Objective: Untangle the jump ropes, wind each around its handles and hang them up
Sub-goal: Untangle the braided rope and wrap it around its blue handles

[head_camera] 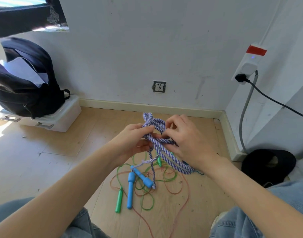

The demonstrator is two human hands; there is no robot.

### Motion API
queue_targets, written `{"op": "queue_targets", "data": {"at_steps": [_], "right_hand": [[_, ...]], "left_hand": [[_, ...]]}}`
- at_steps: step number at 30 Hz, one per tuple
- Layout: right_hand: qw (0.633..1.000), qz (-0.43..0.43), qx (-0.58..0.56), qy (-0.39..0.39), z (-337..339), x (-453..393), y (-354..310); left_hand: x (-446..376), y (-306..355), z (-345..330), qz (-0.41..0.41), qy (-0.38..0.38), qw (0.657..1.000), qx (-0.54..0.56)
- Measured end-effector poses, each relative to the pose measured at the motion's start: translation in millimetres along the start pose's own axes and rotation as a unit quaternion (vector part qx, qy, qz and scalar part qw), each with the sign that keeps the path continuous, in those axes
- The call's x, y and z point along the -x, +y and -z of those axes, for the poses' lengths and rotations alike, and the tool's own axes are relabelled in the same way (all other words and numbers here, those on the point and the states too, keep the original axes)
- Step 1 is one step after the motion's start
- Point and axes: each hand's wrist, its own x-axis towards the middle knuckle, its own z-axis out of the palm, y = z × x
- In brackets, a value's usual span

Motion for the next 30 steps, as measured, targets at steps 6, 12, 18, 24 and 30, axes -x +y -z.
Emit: {"op": "queue_targets", "data": {"at_steps": [6, 12, 18, 24, 30], "right_hand": [[0.975, -0.130, -0.178, 0.007, -4, -3, 11], [0.927, -0.219, -0.293, -0.084, 1, -6, 10], [0.760, -0.204, -0.611, -0.082, 17, -3, 10], [0.939, -0.208, -0.245, -0.125, 14, -4, 21], [0.979, -0.053, -0.162, -0.108, 2, -4, 1]], "left_hand": [[-6, -9, 3, -0.046, 0.087, 0.941, -0.322], [-1, -6, -3, -0.046, -0.008, 0.994, -0.098], [-5, -3, 4, -0.010, 0.030, 0.992, -0.124], [0, -3, 12, 0.015, -0.082, 0.996, -0.027], [-2, -2, 2, -0.011, -0.076, 0.997, 0.028]]}}
